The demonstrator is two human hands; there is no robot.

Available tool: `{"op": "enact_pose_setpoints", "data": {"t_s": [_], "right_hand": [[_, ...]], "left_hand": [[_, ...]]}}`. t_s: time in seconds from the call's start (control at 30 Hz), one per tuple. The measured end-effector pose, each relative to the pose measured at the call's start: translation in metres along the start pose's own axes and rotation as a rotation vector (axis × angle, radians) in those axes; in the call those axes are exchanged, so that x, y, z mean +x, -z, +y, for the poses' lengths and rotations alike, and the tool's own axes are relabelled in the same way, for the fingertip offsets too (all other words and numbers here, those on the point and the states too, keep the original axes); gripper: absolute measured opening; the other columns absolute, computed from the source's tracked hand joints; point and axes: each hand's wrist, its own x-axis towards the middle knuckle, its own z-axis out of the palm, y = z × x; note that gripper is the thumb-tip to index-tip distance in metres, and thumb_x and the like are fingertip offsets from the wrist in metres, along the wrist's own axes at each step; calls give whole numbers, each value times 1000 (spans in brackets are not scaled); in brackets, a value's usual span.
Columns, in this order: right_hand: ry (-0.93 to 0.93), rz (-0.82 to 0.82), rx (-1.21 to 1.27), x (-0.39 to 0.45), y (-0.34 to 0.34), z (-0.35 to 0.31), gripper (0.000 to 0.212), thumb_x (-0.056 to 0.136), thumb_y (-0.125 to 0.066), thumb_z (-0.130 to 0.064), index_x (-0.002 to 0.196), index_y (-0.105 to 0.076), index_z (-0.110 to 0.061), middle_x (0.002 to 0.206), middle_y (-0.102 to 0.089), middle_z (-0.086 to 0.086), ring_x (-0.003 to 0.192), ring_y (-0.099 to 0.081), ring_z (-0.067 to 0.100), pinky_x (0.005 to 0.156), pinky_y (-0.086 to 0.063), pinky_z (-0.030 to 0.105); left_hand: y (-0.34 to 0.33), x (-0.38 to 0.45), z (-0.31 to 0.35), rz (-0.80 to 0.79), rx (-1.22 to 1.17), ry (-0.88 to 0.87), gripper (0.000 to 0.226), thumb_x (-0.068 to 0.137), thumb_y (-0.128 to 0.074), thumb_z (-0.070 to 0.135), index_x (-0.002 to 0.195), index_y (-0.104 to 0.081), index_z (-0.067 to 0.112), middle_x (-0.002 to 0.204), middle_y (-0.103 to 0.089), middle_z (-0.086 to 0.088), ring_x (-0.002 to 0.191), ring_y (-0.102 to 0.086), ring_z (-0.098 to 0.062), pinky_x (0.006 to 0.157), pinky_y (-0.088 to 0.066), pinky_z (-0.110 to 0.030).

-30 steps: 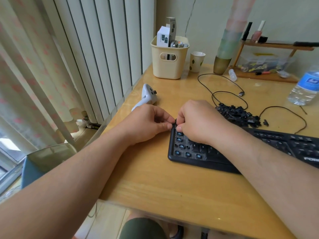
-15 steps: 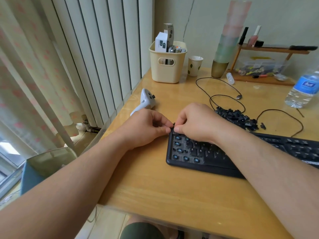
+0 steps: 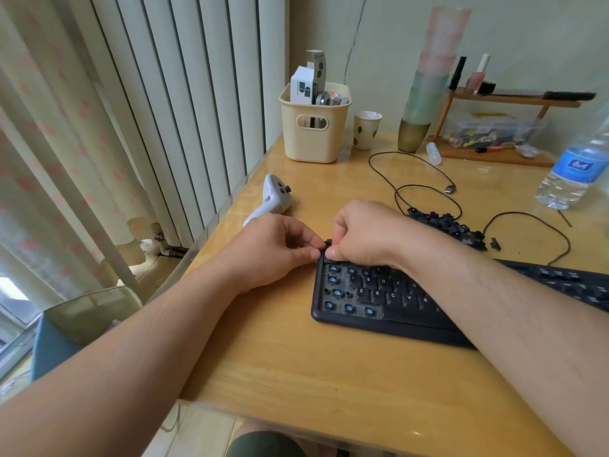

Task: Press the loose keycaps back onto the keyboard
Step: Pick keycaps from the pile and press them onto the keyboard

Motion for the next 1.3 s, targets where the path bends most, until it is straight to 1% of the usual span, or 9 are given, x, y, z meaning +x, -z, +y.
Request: {"op": "enact_pose_setpoints", "data": {"t_s": [0.1, 0.2, 0.43, 0.6, 0.8, 0.87, 1.0, 1.13, 1.3], "right_hand": [[-69, -68, 171, 5, 5, 5, 14, 87, -82, -30, 84, -72, -20, 90, -70, 2, 88, -64, 20, 69, -48, 32], [-63, -83, 148, 6, 6, 5, 14, 88, -81, -30, 85, -72, -20, 90, -70, 2, 88, -64, 20, 71, -49, 32], [16, -6, -31, -3, 2, 0, 14, 89, -79, -30, 83, -68, -25, 88, -67, -5, 82, -61, 11, 59, -42, 26], [46, 18, -42, -4, -3, -7, 11, 89, -75, -22, 82, -67, -24, 89, -67, -3, 80, -61, 13, 55, -41, 24], [-19, -117, 12, 4, 10, -5, 17, 90, -79, -25, 83, -64, -21, 84, -62, -5, 77, -55, 12, 59, -37, 28], [10, -85, -43, 1, 6, -6, 17, 90, -78, -26, 80, -65, -22, 85, -65, -4, 79, -58, 14, 59, -39, 27], [16, -5, -51, 2, -2, -10, 30, 88, -76, -28, 71, -52, -27, 84, -58, -6, 81, -56, 16, 56, -35, 25], [-20, -28, 40, 5, 6, 0, 23, 91, -77, -27, 76, -60, -23, 85, -62, -2, 80, -57, 16, 58, -38, 27], [67, 51, 176, -4, -4, 18, 18, 89, -80, -31, 79, -68, -23, 83, -66, -6, 77, -60, 11, 62, -42, 30]], "left_hand": [[0, 0, 1, -2, -15, -2, 7, 91, -79, 34, 96, -80, 38, 89, -73, 23, 87, -64, 7, 78, -48, -12], [1, 0, 2, -6, -11, -4, 7, 91, -79, 34, 96, -80, 38, 92, -74, 21, 88, -64, 7, 82, -51, -16], [0, 0, 1, 5, -5, 2, 4, 90, -79, 36, 93, -80, 39, 89, -73, 21, 86, -63, 8, 71, -43, -6], [0, 0, 2, -2, 5, -14, 5, 91, -79, 34, 93, -80, 38, 92, -75, 20, 89, -65, 5, 81, -51, -15], [-2, -1, 2, 19, 13, -9, 4, 90, -80, 36, 94, -81, 38, 89, -73, 21, 86, -64, 7, 71, -45, -6], [-2, 0, 2, 19, 20, -11, 4, 90, -80, 36, 93, -80, 38, 88, -73, 23, 86, -63, 8, 71, -43, -5], [-1, 0, 2, 13, 34, -33, 5, 91, -79, 34, 90, -80, 38, 88, -73, 23, 86, -63, 7, 72, -43, -7], [-2, 0, 2, 30, 18, -17, 4, 90, -79, 33, 93, -81, 36, 84, -71, 25, 83, -60, 13, 68, -40, -1], [-5, 2, 4, 29, -47, 43, 10, 93, -74, 43, 89, -77, 34, 83, -72, 22, 79, -62, 7, 72, -44, -16]]}}
